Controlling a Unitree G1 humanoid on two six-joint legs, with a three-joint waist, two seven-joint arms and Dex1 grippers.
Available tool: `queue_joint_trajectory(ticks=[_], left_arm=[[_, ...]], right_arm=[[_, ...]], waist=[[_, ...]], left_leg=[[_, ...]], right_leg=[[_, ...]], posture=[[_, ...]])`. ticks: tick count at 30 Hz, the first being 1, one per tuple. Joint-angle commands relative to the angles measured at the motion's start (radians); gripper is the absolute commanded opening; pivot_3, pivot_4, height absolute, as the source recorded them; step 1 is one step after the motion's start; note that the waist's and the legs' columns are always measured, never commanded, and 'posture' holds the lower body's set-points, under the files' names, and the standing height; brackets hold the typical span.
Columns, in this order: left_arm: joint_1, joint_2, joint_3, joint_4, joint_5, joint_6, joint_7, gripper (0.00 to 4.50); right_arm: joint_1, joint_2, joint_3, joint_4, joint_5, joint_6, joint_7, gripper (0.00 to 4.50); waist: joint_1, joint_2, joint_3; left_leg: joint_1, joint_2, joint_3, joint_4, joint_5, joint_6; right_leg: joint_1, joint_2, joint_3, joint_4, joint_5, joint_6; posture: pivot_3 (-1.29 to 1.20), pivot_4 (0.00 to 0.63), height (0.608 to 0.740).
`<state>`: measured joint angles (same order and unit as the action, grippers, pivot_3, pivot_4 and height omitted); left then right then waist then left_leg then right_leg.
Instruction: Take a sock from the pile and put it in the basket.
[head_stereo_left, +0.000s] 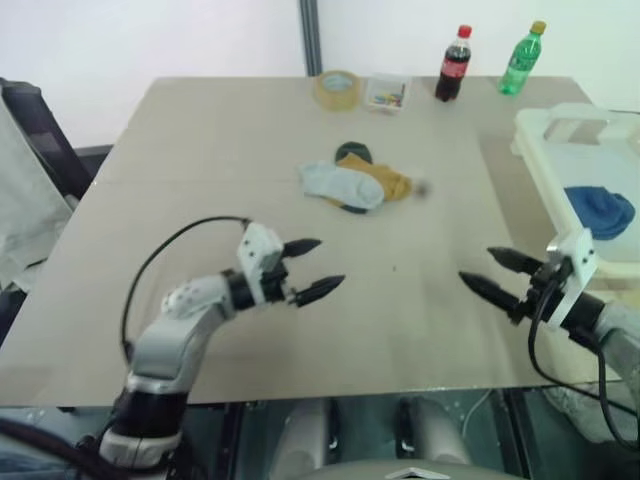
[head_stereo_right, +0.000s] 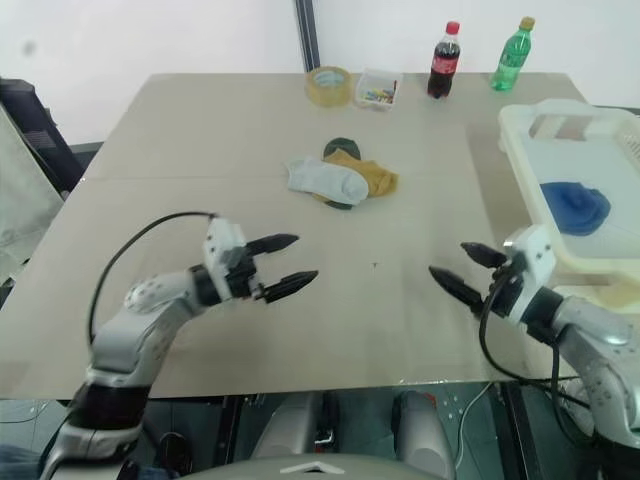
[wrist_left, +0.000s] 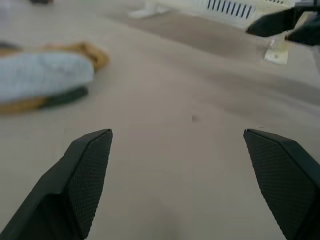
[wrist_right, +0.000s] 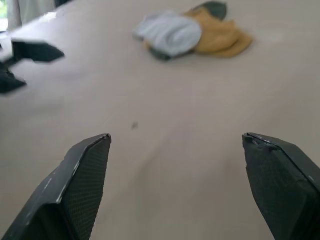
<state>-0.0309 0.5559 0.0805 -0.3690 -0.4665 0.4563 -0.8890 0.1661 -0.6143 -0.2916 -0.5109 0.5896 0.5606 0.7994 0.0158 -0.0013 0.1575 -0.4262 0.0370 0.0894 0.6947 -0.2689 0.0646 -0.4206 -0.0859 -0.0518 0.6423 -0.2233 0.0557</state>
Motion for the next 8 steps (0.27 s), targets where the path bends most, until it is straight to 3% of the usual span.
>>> queue_joint_trajectory(ticks=[1, 3, 8], left_arm=[[0.210, 0.026, 0.121, -0.180, -0.025, 0.013, 0.054, 4.50], [0.300, 0.028, 0.157, -0.219, -0.028, 0.003, 0.069, 4.50], [0.491, 0.012, 0.234, -0.264, -0.002, -0.072, 0.083, 4.50]], right_arm=[[0.057, -0.029, -0.037, 0.094, -0.047, -0.228, 0.171, 4.26], [0.078, -0.049, -0.038, 0.150, -0.068, -0.300, 0.227, 4.26], [0.083, -0.100, -0.031, 0.254, -0.082, -0.343, 0.291, 4.26]], waist=[[-0.006, 0.000, 0.001], [-0.010, -0.001, 0.001], [-0.008, 0.000, 0.000]], left_leg=[[0.003, 0.000, 0.000, 0.000, 0.000, 0.000], [0.014, 0.002, 0.001, -0.002, -0.003, 0.004], [0.015, 0.002, 0.002, -0.002, -0.004, 0.004]], right_leg=[[0.002, 0.000, 0.000, 0.000, 0.000, 0.000], [0.011, 0.001, 0.001, -0.001, -0.004, -0.004], [0.010, 0.000, 0.001, 0.000, -0.005, -0.002]], posture=[[0.00, 0.150, 0.735], [0.00, 0.150, 0.735], [0.00, 0.150, 0.735]])
